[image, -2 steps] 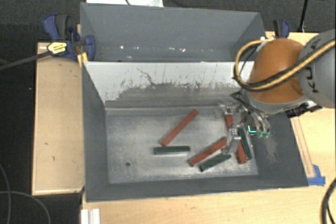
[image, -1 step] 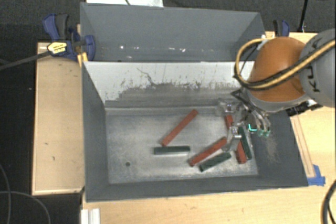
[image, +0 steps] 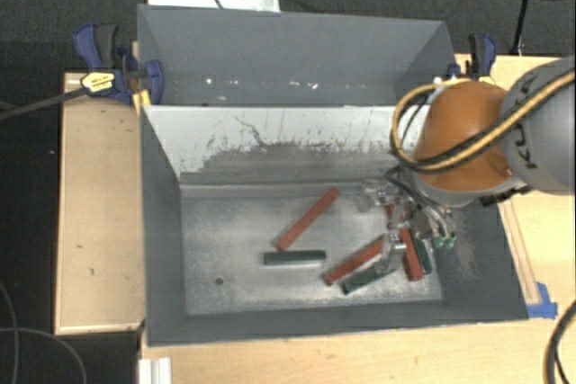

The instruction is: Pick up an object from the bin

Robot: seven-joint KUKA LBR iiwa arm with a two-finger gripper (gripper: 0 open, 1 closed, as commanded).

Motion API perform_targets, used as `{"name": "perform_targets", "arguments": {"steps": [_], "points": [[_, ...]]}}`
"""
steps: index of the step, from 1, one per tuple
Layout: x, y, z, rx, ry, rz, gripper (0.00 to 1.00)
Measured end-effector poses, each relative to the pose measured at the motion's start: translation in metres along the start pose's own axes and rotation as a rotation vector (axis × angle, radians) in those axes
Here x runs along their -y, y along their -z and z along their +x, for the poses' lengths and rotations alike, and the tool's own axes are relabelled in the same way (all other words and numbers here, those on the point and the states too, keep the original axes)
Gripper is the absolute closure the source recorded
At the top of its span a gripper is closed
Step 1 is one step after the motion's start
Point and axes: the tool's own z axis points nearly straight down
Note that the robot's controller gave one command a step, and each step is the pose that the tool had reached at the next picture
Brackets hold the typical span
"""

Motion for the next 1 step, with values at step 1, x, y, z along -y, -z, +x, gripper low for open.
{"name": "perform_targets", "arguments": {"steps": [1], "points": [[-0.0585, -0.0406, 0.0030, -0.010, 0.141, -0.003, 0.00]]}}
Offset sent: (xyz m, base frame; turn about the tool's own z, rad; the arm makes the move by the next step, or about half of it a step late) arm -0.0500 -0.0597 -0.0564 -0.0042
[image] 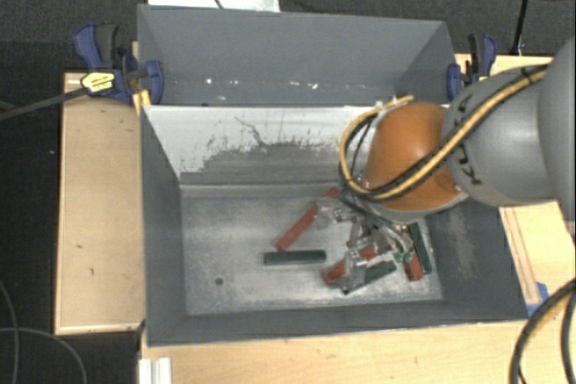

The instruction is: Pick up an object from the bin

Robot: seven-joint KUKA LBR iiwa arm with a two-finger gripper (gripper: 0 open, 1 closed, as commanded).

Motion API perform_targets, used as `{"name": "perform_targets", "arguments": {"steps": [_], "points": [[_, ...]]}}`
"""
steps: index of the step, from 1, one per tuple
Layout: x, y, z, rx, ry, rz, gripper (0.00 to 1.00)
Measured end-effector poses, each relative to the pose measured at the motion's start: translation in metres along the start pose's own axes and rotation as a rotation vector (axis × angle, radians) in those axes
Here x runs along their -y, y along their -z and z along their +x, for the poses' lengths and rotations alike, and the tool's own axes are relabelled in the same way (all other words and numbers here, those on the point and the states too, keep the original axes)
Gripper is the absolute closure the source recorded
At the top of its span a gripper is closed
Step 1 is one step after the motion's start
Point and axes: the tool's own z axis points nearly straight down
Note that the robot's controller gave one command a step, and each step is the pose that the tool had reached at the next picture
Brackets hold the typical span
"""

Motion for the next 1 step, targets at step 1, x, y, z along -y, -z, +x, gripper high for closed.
{"name": "perform_targets", "arguments": {"steps": [1], "points": [[0.1061, -0.0151, 0.0664, -0.001, -0.138, -0.002, 1.00]]}}
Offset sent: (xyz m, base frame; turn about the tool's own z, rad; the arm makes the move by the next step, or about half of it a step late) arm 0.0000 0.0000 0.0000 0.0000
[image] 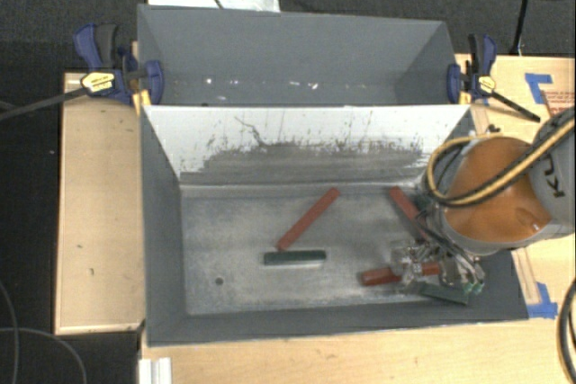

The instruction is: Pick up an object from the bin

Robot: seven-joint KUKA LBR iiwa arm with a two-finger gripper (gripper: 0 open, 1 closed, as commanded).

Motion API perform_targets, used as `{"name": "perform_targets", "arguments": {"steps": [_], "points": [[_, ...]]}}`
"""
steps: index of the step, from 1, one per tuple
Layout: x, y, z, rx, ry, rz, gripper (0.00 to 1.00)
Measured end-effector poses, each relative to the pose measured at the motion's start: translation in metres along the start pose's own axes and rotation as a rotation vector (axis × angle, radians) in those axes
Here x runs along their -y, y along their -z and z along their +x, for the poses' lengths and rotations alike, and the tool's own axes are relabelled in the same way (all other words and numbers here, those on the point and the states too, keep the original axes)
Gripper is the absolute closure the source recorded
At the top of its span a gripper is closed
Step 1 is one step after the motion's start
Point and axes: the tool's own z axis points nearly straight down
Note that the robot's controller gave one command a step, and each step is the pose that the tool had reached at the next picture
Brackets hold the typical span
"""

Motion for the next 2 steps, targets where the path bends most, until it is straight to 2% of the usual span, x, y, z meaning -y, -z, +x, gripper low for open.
{"name": "perform_targets", "arguments": {"steps": [1, 2], "points": [[-0.001, 0.000, 0.000, 0.000, 0.002, -0.001, 1.00], [-0.004, 0.106, -0.006, 0.001, -0.050, 0.001, 1.00]]}}
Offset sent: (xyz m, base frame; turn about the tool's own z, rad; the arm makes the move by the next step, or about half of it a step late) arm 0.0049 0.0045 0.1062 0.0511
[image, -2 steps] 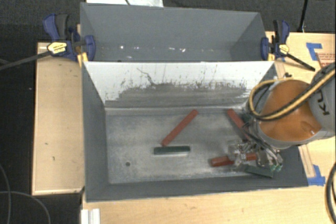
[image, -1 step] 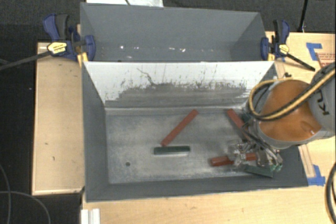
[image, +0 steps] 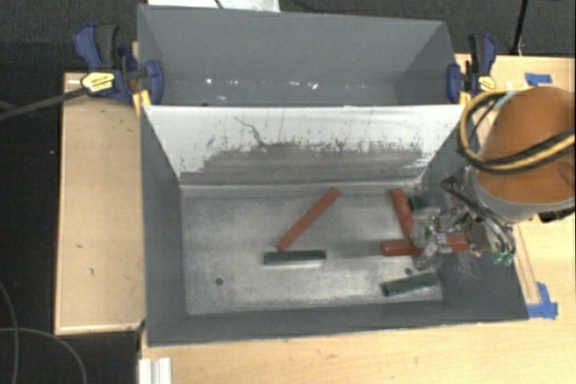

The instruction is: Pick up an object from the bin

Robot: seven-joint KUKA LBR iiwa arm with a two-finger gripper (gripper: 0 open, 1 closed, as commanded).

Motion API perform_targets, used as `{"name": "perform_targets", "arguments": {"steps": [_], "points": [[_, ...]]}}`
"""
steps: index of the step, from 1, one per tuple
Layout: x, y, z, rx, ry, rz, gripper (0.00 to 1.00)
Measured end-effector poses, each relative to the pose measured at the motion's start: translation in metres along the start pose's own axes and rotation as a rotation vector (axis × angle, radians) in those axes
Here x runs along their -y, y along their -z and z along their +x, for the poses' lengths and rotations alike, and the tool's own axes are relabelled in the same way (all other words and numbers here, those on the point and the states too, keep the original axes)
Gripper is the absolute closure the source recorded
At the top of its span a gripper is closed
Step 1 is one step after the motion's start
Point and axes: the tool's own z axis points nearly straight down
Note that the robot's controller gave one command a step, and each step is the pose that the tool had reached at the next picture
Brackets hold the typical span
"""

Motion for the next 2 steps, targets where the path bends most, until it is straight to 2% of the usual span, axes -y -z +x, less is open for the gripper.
{"name": "perform_targets", "arguments": {"steps": [1, 2], "points": [[0.000, 0.000, 0.000, 0.000, 0.000, 0.000, 1.00], [-0.013, 0.054, -0.027, -0.004, 0.003, 0.000, 1.00]]}}
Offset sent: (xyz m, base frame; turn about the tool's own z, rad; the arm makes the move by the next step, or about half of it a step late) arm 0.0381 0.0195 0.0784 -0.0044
